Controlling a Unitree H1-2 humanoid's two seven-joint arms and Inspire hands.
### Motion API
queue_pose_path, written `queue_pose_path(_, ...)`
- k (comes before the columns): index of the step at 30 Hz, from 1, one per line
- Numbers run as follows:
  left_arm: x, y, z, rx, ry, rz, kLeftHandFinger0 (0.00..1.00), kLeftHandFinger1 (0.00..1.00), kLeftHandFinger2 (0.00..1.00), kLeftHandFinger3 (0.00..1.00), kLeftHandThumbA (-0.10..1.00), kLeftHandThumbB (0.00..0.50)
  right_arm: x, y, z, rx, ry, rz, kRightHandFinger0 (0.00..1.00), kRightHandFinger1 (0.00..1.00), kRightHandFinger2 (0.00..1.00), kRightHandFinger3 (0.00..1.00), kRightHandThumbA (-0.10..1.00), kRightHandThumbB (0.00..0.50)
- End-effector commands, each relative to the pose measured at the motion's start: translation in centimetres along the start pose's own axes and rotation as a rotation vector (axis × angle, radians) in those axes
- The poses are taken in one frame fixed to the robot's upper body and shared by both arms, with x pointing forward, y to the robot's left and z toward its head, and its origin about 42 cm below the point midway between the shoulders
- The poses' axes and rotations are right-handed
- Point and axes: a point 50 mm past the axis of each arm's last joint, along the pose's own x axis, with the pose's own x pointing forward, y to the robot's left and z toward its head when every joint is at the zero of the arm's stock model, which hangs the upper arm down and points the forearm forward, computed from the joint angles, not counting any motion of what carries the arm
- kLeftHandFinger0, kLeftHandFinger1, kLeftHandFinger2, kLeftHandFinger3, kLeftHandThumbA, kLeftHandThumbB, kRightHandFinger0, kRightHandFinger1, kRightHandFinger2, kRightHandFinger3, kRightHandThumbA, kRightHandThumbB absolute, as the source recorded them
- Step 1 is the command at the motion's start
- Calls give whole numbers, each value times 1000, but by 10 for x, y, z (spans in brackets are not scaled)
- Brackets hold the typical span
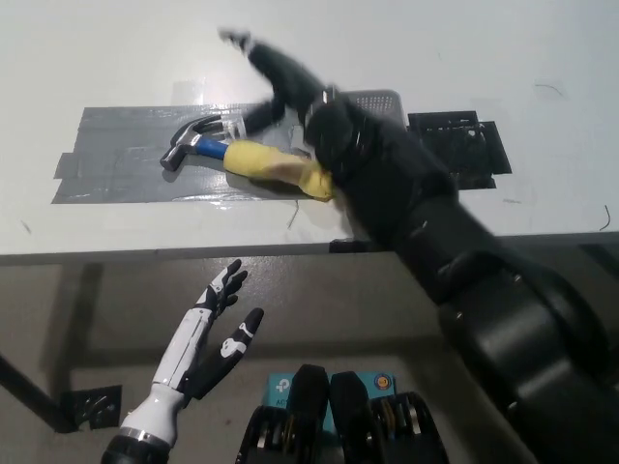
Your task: The robot picks the hammer placed on top of the gray container with right hand and places it on the grey area of the desk
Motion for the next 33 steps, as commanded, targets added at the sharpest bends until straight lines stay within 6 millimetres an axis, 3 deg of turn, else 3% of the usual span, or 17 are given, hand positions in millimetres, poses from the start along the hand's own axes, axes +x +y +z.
queue_pose_path(1, -1, 5, 5, 5, -46, 5, 1000, 1000, 1000, 1000, 764, 144, 0, -84, 90, 93, -276, -82, 1000, 1000, 1000, 1000, 1000, 451)
queue_pose_path(2, -1, 5, 5, 6, -45, 9, 1000, 1000, 1000, 1000, 765, 144, -9, -103, 98, 104, -298, -112, 1000, 1000, 1000, 1000, 1000, 475)
queue_pose_path(3, -2, 7, 5, 10, -47, 15, 1000, 1000, 1000, 1000, 767, 138, -39, -145, 110, 110, -376, -178, 1000, 1000, 1000, 1000, 1000, 458)
queue_pose_path(5, -2, 8, 5, 14, -49, 16, 1000, 1000, 1000, 1000, 768, 127, -56, -161, 111, 84, -416, -207, 1000, 1000, 1000, 1000, 1000, 444)
queue_pose_path(6, -1, 8, 5, 18, -50, 17, 1000, 1000, 1000, 1000, 767, 124, -74, -175, 111, 47, -449, -238, 1000, 1000, 1000, 1000, 1000, 441)
queue_pose_path(9, -1, 8, 5, 18, -50, 17, 1000, 1000, 1000, 1000, 767, 123, -75, -174, 111, 48, -446, -236, 1000, 1000, 1000, 1000, 1000, 441)
queue_pose_path(10, 0, 9, 5, 20, -51, 20, 1000, 1000, 1000, 1000, 767, 115, -129, -203, 97, 4, -508, -305, 1000, 1000, 1000, 1000, 1000, 434)
queue_pose_path(11, 1, 9, 5, 20, -51, 21, 1000, 1000, 1000, 1000, 767, 116, -145, -209, 94, -15, -526, -322, 1000, 1000, 1000, 1000, 1000, 433)
queue_pose_path(12, 1, 9, 5, 21, -48, 25, 1000, 1000, 1000, 1000, 768, 117, -194, -219, 78, -32, -558, -362, 1000, 1000, 1000, 1000, 1000, 432)
queue_pose_path(14, -1, 10, 4, 17, -47, 26, 1000, 1000, 1000, 1000, 768, 109, -214, -217, 71, -17, -565, -368, 1000, 1000, 1000, 1000, 1000, 433)
queue_pose_path(17, -1, 10, 3, 16, -47, 26, 1000, 1000, 1000, 1000, 768, 109, -217, -217, 70, -15, -563, -366, 1000, 1000, 1000, 1000, 1000, 433)
queue_pose_path(18, 1, 9, 1, 5, -36, 31, 1000, 1000, 1000, 1000, 801, 109, -289, -208, 37, -98, -594, -434, 1000, 1000, 1000, 1000, 1000, 411)
queue_pose_path(19, 0, 9, 1, 5, -34, 34, 1000, 1000, 1000, 1000, 806, 101, -311, -199, 27, -109, -604, -437, 1000, 1000, 1000, 1000, 1000, 390)
queue_pose_path(22, 0, 9, 1, 5, -34, 34, 1000, 1000, 1000, 1000, 807, 102, -312, -199, 27, -109, -602, -435, 1000, 1000, 1000, 1000, 1000, 388)
queue_pose_path(24, -2, 12, -3, 2, -16, 47, 1000, 1000, 1000, 1000, 836, 111, -371, -152, 0, -65, -603, -474, 1000, 1000, 1000, 1000, 1000, 346)
queue_pose_path(29, -10, 11, -10, -10, 0, 68, 1000, 1000, 1000, 1000, 846, 103, -398, -112, -20, 4, -571, -518, 1000, 1000, 1000, 1000, 1000, 357)
queue_pose_path(33, -12, 11, -12, -11, 8, 71, 1000, 1000, 1000, 1000, 853, 104, -400, -105, -22, 29, -554, -522, 1000, 1000, 1000, 1000, 1000, 359)
